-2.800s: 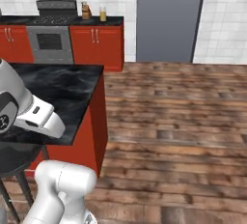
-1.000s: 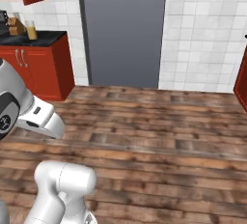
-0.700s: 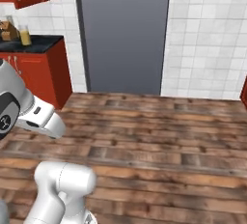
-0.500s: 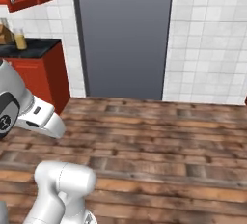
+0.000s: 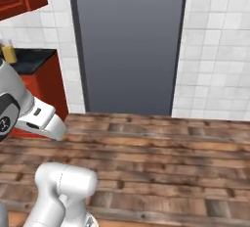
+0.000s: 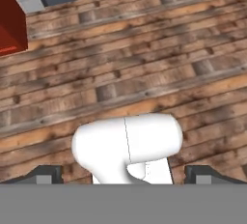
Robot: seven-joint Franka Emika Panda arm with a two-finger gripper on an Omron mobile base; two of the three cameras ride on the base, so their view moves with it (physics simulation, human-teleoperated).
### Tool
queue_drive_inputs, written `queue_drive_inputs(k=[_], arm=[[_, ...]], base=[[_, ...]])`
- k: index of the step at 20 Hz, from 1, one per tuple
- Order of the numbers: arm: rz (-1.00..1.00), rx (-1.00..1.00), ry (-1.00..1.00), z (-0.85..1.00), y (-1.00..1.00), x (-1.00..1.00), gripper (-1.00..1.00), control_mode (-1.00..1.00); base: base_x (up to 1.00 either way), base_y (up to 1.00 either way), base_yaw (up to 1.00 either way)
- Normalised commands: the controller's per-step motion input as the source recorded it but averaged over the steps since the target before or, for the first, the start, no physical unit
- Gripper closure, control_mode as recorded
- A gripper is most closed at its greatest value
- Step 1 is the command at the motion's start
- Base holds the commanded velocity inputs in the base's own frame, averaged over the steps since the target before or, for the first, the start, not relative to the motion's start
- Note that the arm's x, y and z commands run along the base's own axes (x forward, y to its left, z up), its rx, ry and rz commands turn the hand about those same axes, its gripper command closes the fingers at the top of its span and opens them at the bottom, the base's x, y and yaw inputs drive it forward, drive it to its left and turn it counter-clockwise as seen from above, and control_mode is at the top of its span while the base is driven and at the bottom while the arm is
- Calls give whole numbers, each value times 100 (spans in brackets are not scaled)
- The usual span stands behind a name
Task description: There is a tray on the dining counter. Grab the cup, mug, and pitcher and place them on the tray. The pitcher may be placed next to the tray if it cannot fit the tray.
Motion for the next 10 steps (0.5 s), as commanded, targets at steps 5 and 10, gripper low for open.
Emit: queue_drive_inputs(k=[5,10], arm=[[0,0,0,0,0,0,-100,100],[0,0,0,0,0,0,-100,100]], base=[[90,73,-5],[46,93,-3]])
